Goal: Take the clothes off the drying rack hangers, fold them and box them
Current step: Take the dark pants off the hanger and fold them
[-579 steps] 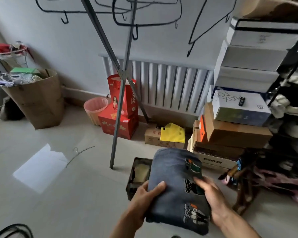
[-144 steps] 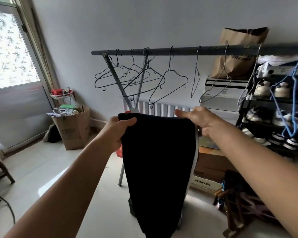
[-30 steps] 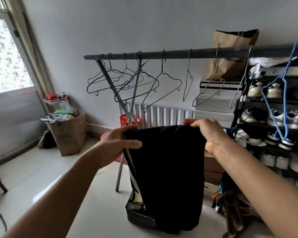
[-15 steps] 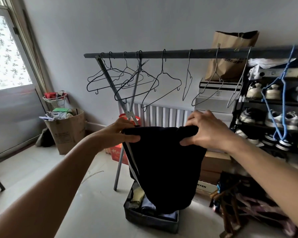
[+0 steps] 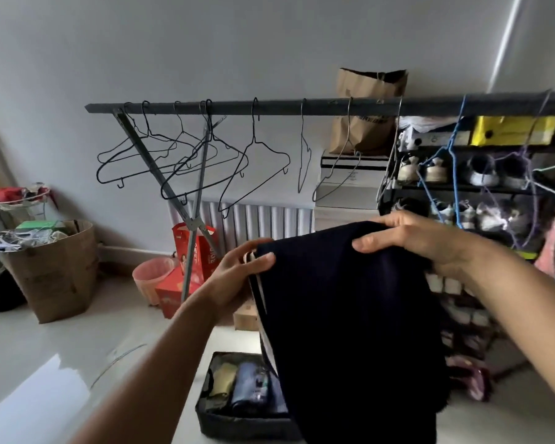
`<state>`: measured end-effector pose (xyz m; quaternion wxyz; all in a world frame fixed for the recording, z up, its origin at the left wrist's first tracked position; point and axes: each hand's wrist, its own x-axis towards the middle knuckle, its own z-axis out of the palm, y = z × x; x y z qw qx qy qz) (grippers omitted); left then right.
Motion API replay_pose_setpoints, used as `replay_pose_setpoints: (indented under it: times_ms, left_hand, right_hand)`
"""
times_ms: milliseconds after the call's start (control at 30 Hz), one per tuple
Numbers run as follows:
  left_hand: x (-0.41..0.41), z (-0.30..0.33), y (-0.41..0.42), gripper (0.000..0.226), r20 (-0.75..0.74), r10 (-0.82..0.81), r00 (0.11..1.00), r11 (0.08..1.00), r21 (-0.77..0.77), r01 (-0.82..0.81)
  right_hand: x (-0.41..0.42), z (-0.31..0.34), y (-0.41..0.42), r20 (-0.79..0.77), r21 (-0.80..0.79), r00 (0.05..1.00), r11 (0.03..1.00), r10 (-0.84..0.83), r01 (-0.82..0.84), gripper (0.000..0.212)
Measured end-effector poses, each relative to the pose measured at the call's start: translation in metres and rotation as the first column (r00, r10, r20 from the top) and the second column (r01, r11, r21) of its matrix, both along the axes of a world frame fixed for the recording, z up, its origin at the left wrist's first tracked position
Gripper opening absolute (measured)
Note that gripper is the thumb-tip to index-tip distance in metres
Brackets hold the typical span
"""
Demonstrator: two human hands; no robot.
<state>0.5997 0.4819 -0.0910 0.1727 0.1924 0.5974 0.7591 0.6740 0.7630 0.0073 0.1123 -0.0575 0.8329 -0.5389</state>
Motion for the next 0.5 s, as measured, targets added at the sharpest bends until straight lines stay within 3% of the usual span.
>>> replay_pose_setpoints:
  times_ms: [67, 133, 200, 267, 333, 433, 500]
  left_hand:
    - [-0.012, 0.010, 0.011, 0.069, -0.020, -0.054, 0.998, 0.998, 0.029, 0.055]
    - [-0.018, 0.023, 0.027, 0.070, -0.044, -0.132, 0.990, 0.990, 0.035, 0.134]
    - [-0.020, 0.036, 0.046, 0.067, -0.078, -0.205, 0.976, 0.979, -0.014, 0.204]
    - [-0.023, 0.048, 0.060, 0.061, -0.111, -0.262, 0.959, 0.964, -0.068, 0.256]
    - [-0.028, 0.059, 0.063, 0.051, -0.145, -0.263, 0.954, 0.962, -0.117, 0.248]
    - [-0.034, 0.067, 0.064, 0.039, -0.264, -0.150, 0.953, 0.973, -0.212, 0.095]
    - [-0.037, 0.064, 0.068, 0.042, -0.304, -0.026, 0.952, 0.972, -0.231, -0.047]
  right_hand:
    - [0.008, 0.009, 0.014, 0.024, 0.199, 1.000, 0.980, 0.018, -0.023, 0.053]
    - [0.016, 0.016, 0.015, 0.073, 0.429, 0.996, 0.900, 0.050, -0.076, 0.073]
    - [0.018, 0.010, 0.000, 0.104, 0.503, 0.993, 0.859, 0.055, -0.100, 0.081]
    - [0.012, -0.013, -0.015, 0.018, 0.462, 0.999, 0.886, 0.046, -0.049, 0.065]
    - [0.004, -0.033, -0.020, -0.076, 0.295, 0.994, 0.950, -0.082, 0.101, 0.042]
    - [-0.001, -0.037, -0.018, -0.007, 0.055, 0.972, 0.971, -0.233, 0.233, 0.031]
    - [-0.004, -0.033, -0.022, 0.041, 0.011, 0.964, 0.965, -0.262, 0.262, 0.023]
